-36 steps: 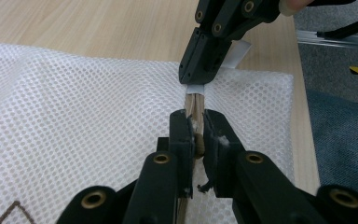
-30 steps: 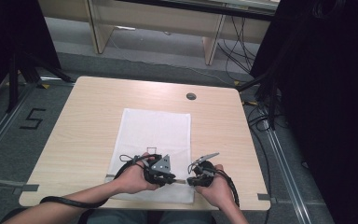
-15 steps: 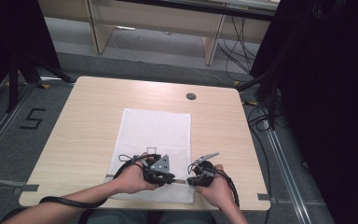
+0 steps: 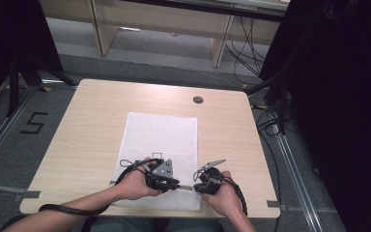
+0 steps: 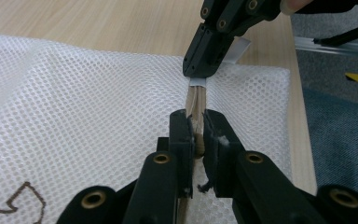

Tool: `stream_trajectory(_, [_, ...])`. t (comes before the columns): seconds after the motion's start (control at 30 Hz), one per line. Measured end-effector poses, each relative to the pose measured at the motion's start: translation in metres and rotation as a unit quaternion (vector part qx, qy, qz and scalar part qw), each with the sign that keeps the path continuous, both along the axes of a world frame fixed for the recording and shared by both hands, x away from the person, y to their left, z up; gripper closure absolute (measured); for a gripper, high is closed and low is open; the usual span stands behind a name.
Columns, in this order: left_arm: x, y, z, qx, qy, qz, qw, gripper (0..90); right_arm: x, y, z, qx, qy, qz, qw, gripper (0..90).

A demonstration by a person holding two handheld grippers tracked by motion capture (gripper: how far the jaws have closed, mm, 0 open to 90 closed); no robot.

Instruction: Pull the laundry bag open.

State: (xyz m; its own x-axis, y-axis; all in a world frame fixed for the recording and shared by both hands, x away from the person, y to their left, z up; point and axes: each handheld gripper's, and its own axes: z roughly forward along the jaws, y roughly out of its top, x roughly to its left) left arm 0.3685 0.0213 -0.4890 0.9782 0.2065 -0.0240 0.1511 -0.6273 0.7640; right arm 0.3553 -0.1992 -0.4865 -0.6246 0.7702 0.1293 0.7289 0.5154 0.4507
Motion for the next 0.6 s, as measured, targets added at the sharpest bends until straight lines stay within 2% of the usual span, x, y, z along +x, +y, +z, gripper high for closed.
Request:
stream_trajectory(0.13, [0.0009, 0.0014, 0.0003, -0.004, 0.006, 0.0, 1.0, 82.0, 0.0005, -0.0003, -0.0001, 0.002, -0.001, -0.001, 1.0, 90.0])
stream_trajectory(0.2, [0.0006, 0.0025, -0.0004, 0.0, 0.002, 0.0, 1.0, 82.0, 0.0007, -0.0005, 0.0, 0.001, -0.001, 0.003, 1.0, 90.0])
stream_trajectory(0.23, [0.0005, 0.0028, -0.0007, -0.002, 0.007, 0.001, 1.0, 82.0, 0.0011, -0.0005, 0.0001, 0.001, 0.001, 0.002, 1.0, 90.0])
stream_trajectory(0.4, [0.0005, 0.0028, -0.0013, 0.0, 0.006, -0.001, 1.0, 82.0, -0.0001, -0.0004, 0.0004, 0.003, 0.009, -0.007, 0.9999, 90.0])
stream_trajectory(0.43, [0.0003, 0.0029, -0.0019, -0.001, 0.007, 0.0, 1.0, 82.0, 0.001, -0.001, -0.0003, 0.004, 0.003, 0.0, 1.0, 90.0])
stream_trajectory(0.47, [0.0003, 0.0031, -0.002, -0.001, 0.007, -0.001, 1.0, 82.0, 0.0, -0.0004, 0.0008, 0.0, 0.013, -0.012, 0.9998, 90.0])
stream_trajectory(0.53, [-0.0001, 0.0036, -0.0012, 0.003, 0.003, -0.001, 1.0, 82.0, 0.0, -0.0005, 0.0008, 0.001, 0.013, -0.012, 0.9998, 90.0])
stream_trajectory(0.6, [0.0003, 0.0054, -0.0004, -0.002, 0.002, -0.001, 1.0, 82.0, 0.0, -0.0005, 0.0007, 0.002, 0.013, -0.012, 0.9998, 90.0])
